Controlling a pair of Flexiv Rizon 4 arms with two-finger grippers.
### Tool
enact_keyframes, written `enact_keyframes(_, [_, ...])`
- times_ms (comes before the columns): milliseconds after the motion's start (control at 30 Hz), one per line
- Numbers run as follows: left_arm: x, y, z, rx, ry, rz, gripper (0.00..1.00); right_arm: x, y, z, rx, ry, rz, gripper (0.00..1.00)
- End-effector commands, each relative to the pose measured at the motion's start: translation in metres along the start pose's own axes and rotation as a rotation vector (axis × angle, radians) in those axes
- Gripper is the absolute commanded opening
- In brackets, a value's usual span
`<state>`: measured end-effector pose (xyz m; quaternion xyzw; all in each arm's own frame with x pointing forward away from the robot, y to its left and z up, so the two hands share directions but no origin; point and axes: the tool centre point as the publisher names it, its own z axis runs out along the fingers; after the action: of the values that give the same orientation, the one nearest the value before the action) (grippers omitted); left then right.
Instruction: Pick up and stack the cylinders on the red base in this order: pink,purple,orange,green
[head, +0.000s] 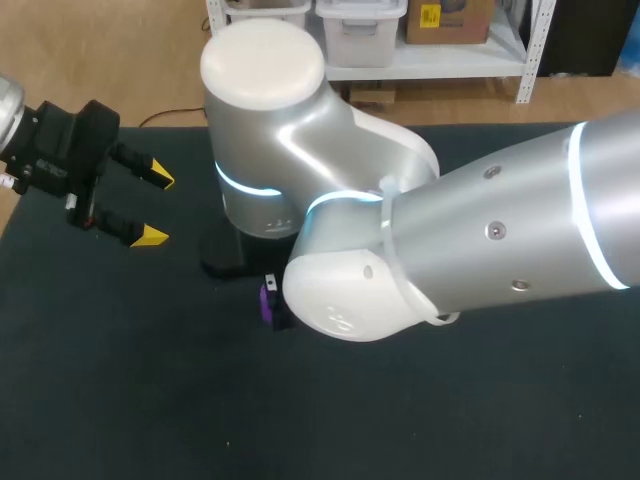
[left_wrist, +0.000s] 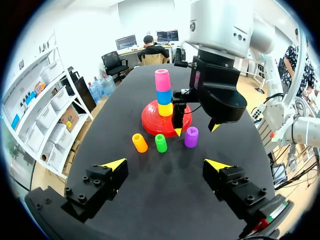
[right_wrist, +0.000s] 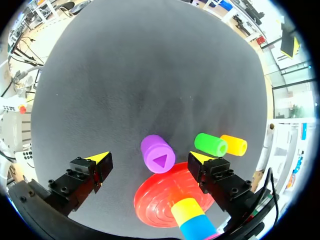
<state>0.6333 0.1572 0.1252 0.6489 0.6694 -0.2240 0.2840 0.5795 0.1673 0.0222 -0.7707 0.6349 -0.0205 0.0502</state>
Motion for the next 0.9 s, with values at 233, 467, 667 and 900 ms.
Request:
enact_keyframes(233, [0.0006,-0.0003,0.0001,-0.001,0.000,0.001,1.00,-0.0013,-0.0024,0.0022,-0.007,-0.001,-0.002,1.00])
enact_keyframes(467, [0.0006,-0.0003,0.0001,-0.001,0.000,0.001,1.00,-0.0009,-0.0049,0.0034,-0.012,-0.001,0.002,1.00])
enact_keyframes(667, [0.0006,-0.0003,0.0001,-0.001,0.000,0.001,1.00,-0.0008,-0.0022,0.0071,-0.022,0.005,-0.006,1.00])
enact_keyframes(900, [0.0006,-0.0003,0.0001,-0.001,0.000,0.001,1.00,-0.0020,-0.0015,0.0070,-0.024,0.003,-0.009,1.00])
